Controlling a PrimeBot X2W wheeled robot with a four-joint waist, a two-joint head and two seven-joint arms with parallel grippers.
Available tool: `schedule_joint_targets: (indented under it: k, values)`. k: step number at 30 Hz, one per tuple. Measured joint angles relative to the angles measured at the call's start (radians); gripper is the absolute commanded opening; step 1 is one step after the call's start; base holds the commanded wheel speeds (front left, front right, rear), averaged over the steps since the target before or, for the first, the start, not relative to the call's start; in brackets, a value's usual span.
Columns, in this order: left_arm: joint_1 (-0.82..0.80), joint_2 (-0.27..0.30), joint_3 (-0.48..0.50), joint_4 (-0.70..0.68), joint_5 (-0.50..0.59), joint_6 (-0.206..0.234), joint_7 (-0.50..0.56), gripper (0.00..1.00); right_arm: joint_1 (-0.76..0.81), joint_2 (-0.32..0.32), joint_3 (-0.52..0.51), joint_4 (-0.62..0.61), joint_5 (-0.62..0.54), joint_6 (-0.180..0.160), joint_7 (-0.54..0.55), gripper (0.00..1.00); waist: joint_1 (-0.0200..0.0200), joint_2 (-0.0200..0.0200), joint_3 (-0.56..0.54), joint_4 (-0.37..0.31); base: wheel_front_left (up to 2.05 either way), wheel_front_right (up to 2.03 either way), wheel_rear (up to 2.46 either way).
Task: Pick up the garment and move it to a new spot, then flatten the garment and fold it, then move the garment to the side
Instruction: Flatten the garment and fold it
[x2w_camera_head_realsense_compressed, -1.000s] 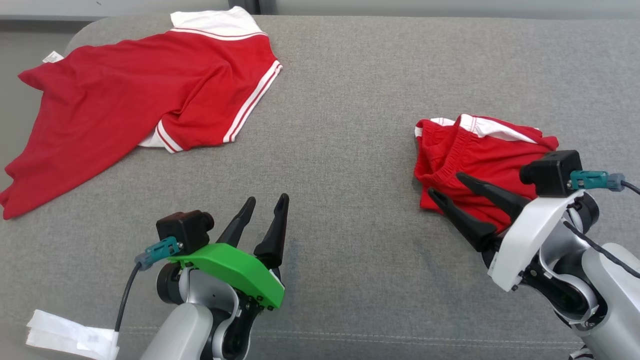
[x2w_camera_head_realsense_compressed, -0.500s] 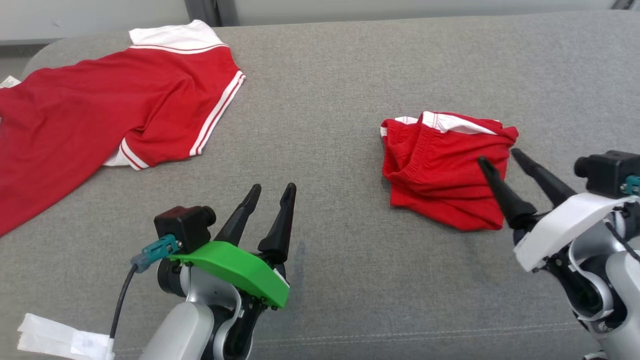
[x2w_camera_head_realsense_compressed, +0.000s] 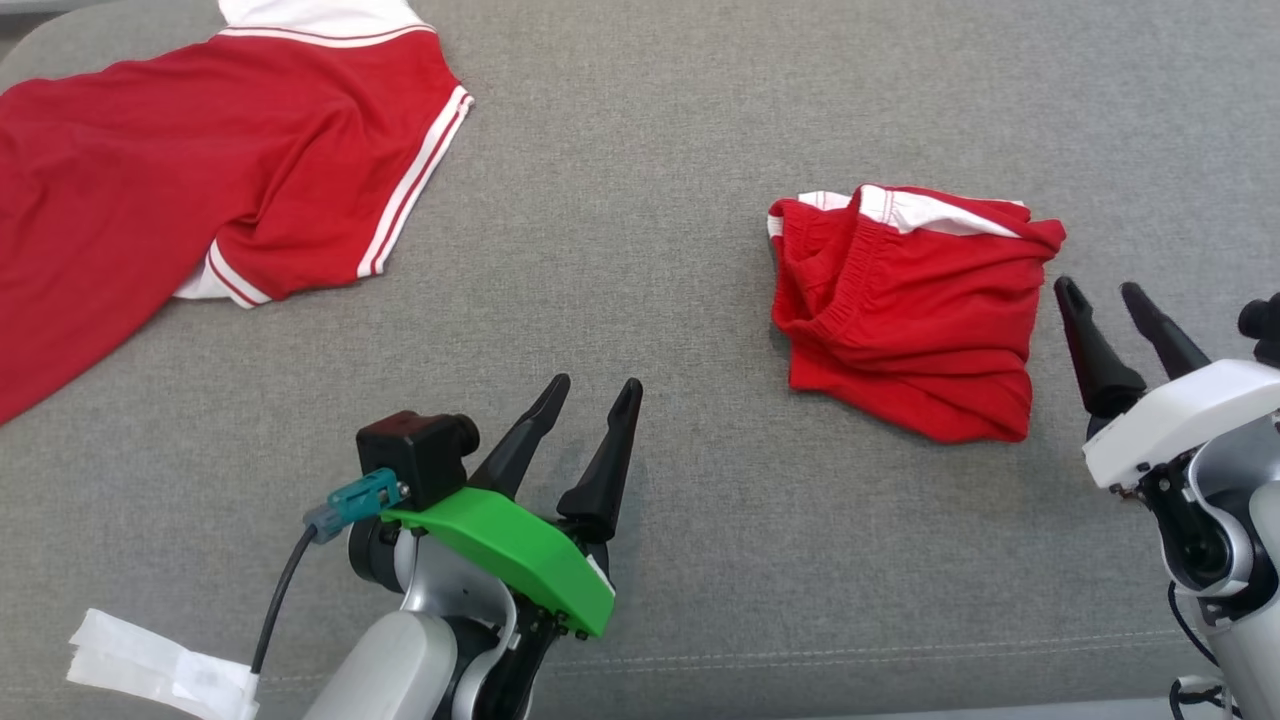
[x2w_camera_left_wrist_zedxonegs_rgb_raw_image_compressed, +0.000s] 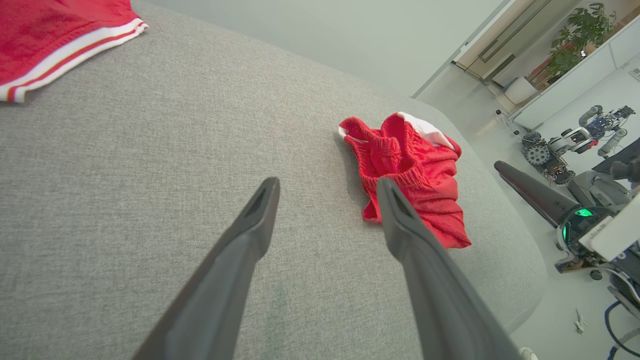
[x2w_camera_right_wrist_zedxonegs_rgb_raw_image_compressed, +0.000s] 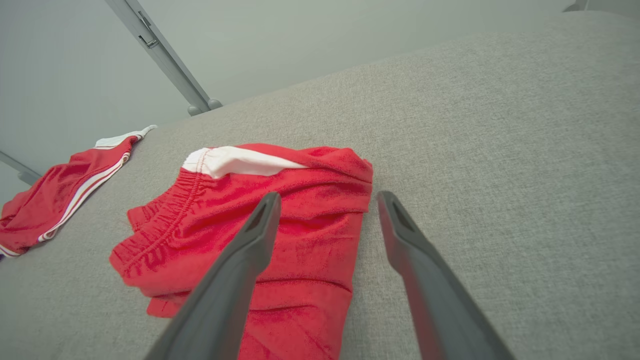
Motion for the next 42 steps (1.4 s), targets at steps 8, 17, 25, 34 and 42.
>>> schedule_joint_targets:
  k: [8, 17, 25, 34, 42]
  values:
    - [-0.002, 0.001, 0.004, 0.0, 0.002, 0.0, 0.001, 1.0, -0.07, 0.02, -0.019, 0.074, -0.003, 0.0, -0.031, 1.0, 0.0001, 0.0, 0.037, 0.045, 0.0, 0.0, 0.0]
    - [-0.007, 0.002, 0.011, -0.01, 0.003, 0.0, 0.009, 1.0, -0.138, 0.04, -0.009, 0.151, -0.019, 0.0, -0.046, 1.0, 0.0, 0.0, 0.066, 0.067, 0.0, 0.0, 0.0]
    - [-0.021, 0.003, 0.018, -0.014, 0.008, 0.0, 0.009, 1.0, -0.184, 0.041, -0.012, 0.202, -0.027, 0.0, -0.067, 1.0, 0.0, 0.0, 0.079, 0.075, 0.0, 0.0, 0.0]
    - [-0.022, 0.006, 0.021, -0.014, 0.008, 0.0, 0.01, 1.0, -0.206, 0.044, -0.01, 0.259, -0.027, 0.002, -0.083, 0.0, 0.0, 0.0, 0.082, 0.077, 0.0, 0.0, 0.0]
    - [-0.023, 0.006, 0.02, -0.012, 0.009, 0.0, 0.018, 1.0, -0.253, 0.035, 0.024, 0.27, -0.059, 0.032, -0.092, 0.0, 0.0, 0.0, 0.082, 0.081, 0.0, 0.0, 0.0]
